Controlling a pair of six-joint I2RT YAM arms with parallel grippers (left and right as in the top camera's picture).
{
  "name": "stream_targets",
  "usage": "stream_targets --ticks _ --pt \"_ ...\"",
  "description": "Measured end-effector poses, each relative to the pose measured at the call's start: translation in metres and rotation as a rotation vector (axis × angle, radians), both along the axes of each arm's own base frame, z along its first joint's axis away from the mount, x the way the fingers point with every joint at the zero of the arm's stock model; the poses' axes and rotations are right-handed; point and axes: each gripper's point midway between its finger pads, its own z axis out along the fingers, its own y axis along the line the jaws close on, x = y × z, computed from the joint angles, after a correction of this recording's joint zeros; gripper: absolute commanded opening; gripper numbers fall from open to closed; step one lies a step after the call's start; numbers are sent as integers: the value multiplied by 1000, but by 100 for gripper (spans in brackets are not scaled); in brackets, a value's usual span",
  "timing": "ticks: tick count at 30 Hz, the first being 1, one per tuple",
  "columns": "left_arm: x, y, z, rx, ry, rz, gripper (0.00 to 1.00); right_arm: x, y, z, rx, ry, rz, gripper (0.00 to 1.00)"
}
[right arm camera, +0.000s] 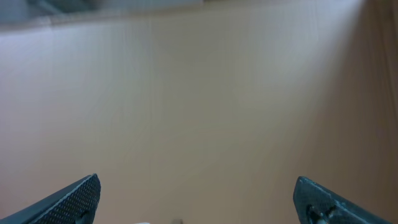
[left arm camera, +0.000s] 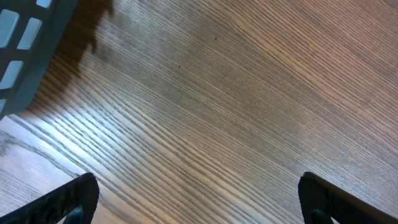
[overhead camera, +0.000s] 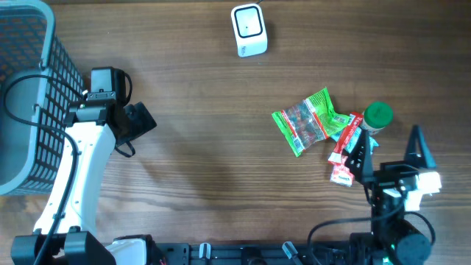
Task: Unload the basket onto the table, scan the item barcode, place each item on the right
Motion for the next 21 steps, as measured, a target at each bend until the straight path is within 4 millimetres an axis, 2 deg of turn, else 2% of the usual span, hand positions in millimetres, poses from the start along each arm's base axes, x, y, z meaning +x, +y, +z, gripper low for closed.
stream_targets --ticks 4,10,13,21 --pt "0 0 0 0 0 0 100 19 2 -47 -2 170 13 100" --pt "0 0 0 0 0 0 100 30 7 -112 -21 437 35 100" --pt "0 0 0 0 0 0 100 29 20 -124 -131 477 86 100" --pt "0 0 0 0 0 0 100 27 31 -124 -238 459 125 100"
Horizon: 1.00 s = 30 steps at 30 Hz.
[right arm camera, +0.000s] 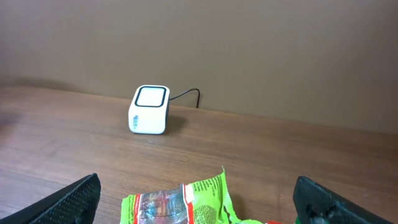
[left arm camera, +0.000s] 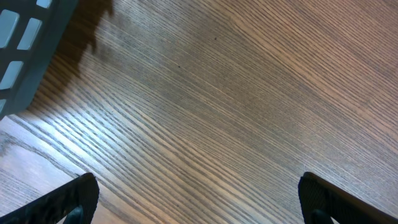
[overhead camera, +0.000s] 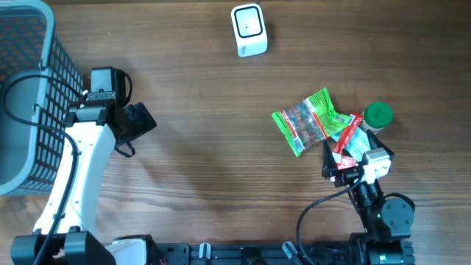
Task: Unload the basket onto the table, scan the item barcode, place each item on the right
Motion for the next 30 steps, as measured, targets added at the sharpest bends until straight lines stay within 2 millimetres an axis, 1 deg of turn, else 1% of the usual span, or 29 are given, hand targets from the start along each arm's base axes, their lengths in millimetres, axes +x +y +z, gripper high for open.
stream_targets --ticks 16,18,19,20,22,23,24,25,26,27,29,30 --pt "0 0 0 0 0 0 100 0 1 0 -3 -1 7 100" --pt "0 0 2 0 -9 0 100 0 1 0 -3 -1 7 100" --pt "0 0 8 2 -30 0 100 0 1 0 -3 -1 7 100" --pt "-1 0 21 4 -77 0 100 0 1 0 -3 -1 7 100" --pt "-7 0 61 12 -224 0 100 0 1 0 -4 -1 7 100" --pt "-13 0 84 17 -317 0 100 0 1 0 -3 -1 7 100" --pt "-19 0 102 25 -386 3 100 0 1 0 -3 0 8 100" --pt "-29 1 127 38 -485 7 100 0 1 0 -3 -1 7 100" --pt "-49 2 161 56 -626 16 100 0 1 0 -3 -1 7 100" --pt "-66 4 186 70 -733 24 100 0 1 0 -3 0 7 100" --pt "-90 5 210 87 -849 35 100 0 1 0 -3 -1 7 100" --pt "-106 6 222 98 -918 44 100 0 1 0 -4 -1 7 100"
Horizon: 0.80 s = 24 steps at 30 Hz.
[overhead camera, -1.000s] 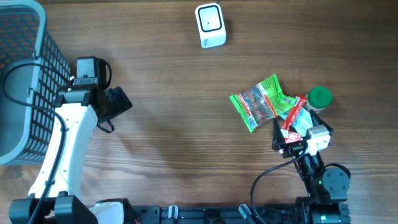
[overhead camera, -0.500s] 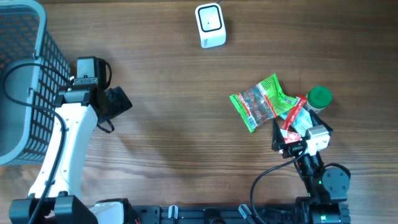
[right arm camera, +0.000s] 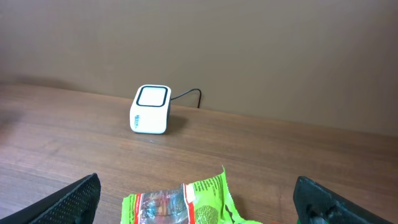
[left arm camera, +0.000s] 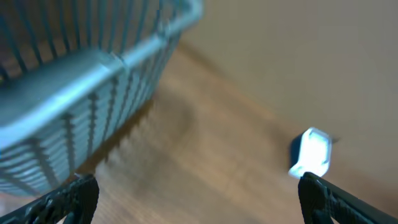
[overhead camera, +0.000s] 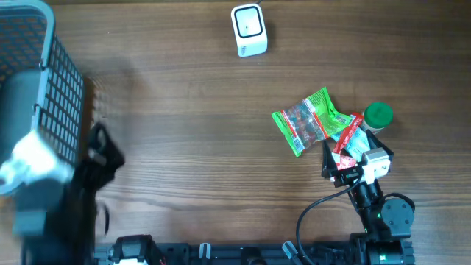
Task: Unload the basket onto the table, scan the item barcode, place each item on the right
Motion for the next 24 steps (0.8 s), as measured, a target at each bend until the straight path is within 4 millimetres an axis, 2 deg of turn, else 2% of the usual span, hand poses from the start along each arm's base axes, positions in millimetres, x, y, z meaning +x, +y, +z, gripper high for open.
stream_targets --ticks 2,4,8,10,12,15,19,20,24 --pt "-32 1 17 10 -116 13 100 0 0 0 0 -1 0 100" --pt "-59 1 19 16 -171 23 100 0 0 0 0 0 0 100" --pt "-97 -1 16 21 -279 26 100 0 0 0 0 0 0 100" --pt "-105 -1 12 23 -313 26 100 0 0 0 0 -1 0 100" --pt "-104 -1 7 24 -343 26 100 0 0 0 0 -1 0 100" --pt "-91 -2 7 22 -387 18 100 0 0 0 0 -1 0 100" --pt "-57 -10 37 24 -585 -42 100 0 0 0 0 -1 0 100" --pt "-49 -15 53 30 -693 -74 100 0 0 0 0 0 0 100" --pt "-34 -29 76 56 -915 -168 100 0 0 0 0 0 0 100"
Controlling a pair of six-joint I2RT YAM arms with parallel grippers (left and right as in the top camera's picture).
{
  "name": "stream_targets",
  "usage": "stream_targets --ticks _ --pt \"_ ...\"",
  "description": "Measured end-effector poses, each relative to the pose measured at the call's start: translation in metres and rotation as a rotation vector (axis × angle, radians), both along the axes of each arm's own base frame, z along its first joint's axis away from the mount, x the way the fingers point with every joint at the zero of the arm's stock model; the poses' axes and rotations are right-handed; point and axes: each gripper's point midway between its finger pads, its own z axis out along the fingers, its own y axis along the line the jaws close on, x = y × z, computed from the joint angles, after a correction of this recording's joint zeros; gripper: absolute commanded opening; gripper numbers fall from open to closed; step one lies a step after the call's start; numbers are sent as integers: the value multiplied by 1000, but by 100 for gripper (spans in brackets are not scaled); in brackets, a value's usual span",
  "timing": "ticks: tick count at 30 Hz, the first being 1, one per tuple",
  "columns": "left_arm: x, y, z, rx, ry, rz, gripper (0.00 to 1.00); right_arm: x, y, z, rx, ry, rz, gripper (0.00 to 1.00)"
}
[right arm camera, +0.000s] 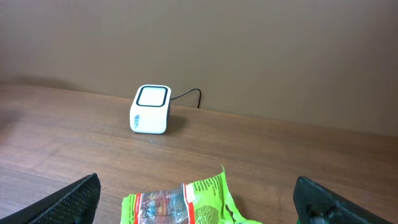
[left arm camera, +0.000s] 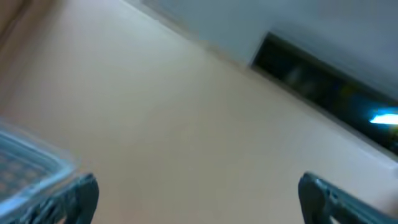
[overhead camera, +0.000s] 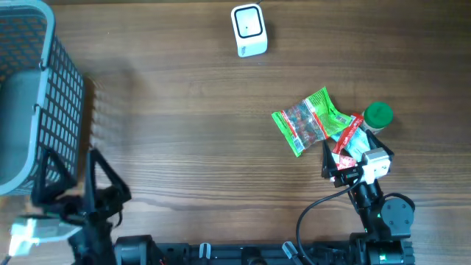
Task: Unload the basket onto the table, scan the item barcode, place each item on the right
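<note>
The white barcode scanner [overhead camera: 249, 29] stands at the table's far edge, and the right wrist view shows the scanner [right arm camera: 151, 109] straight ahead. A green snack bag [overhead camera: 307, 121] lies right of centre, with a red packet [overhead camera: 346, 140] and a green-lidded bottle [overhead camera: 377, 115] beside it. My right gripper [overhead camera: 344, 156] sits low and open at the near edge of this pile, the green bag [right arm camera: 180, 205] between its spread fingers, untouched. My left gripper [overhead camera: 73, 177] is open and empty at the front left, tilted upward; in its wrist view the left gripper [left arm camera: 199, 205] faces only blurred wall.
A grey-blue wire basket [overhead camera: 37, 96] fills the far left of the table, and its rim [left arm camera: 25, 168] shows blurred at the left of the left wrist view. The scanner's cable runs off behind it.
My left arm has moved from beside the basket to the table's front left corner. Its camera now faces wall instead of basket and scanner. The right arm and the items have not moved.
At first my left gripper hung open over bare table beside the basket, and the right arm stood upright facing the wall. Then the right gripper was low behind the snack pile, facing the scanner. The left arm then showed blurred, and now sits at the front left.
</note>
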Motion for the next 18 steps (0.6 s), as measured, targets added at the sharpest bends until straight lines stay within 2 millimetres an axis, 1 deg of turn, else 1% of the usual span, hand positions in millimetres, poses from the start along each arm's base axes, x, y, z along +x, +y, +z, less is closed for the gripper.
stream_targets --ticks 1,3,4,7,9,15,18 --pt "8 -8 -4 31 -71 -43 100 0 0 0 0 0 0 100" --pt "17 -15 -16 56 -115 -76 100 0 0 0 0 0 0 100" --pt "23 -17 -26 64 -114 -89 100 0 0 0 0 0 0 100" --pt "48 -20 -70 68 -23 -114 100 0 0 0 0 0 0 100" --pt "61 -21 -96 66 43 -125 100 0 0 0 0 0 0 100" --pt "82 -22 -151 51 207 -141 100 0 0 0 0 0 0 100" --pt "89 -22 -174 42 286 -144 100 0 0 0 0 0 0 100"
